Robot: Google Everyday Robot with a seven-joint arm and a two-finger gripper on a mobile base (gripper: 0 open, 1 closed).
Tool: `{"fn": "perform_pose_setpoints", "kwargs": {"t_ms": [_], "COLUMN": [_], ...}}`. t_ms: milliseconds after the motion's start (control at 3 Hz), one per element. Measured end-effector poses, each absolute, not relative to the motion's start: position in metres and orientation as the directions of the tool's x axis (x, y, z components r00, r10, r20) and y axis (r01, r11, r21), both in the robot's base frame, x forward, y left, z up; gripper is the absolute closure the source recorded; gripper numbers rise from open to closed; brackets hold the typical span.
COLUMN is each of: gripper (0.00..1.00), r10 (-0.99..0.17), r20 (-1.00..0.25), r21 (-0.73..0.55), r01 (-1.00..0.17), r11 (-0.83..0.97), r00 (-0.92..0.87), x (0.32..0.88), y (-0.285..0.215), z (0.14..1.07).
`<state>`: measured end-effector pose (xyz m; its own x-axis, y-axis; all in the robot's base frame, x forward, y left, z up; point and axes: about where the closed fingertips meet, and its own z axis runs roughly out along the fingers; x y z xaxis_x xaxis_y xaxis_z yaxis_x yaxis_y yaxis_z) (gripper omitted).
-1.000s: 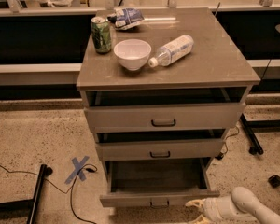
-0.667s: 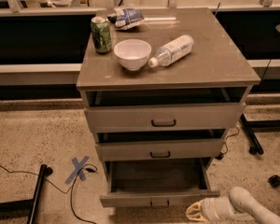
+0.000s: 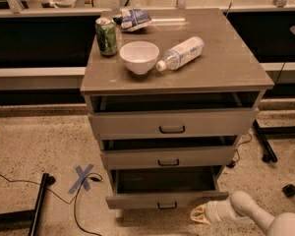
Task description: Close bottom drawer
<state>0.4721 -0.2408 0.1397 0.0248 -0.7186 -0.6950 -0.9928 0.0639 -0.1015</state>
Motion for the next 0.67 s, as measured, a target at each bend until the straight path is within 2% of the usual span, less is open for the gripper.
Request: {"fn": "perform_pose_setpoints", "kwargs": {"t_ms": [333, 667], "gripper": [1.0, 1.0], "r10": [-0.719, -0.729], "r20": [-0.695, -0.68], "r21": [-0.102, -0.171], "r01": [-0.993, -0.984], "r11": [0.064, 0.047], "r00": [0.025, 0.084], "x": [0.4721, 0.4793], "y": [-0.2408, -0.2309], "z": [0.1396, 0.1329]}}
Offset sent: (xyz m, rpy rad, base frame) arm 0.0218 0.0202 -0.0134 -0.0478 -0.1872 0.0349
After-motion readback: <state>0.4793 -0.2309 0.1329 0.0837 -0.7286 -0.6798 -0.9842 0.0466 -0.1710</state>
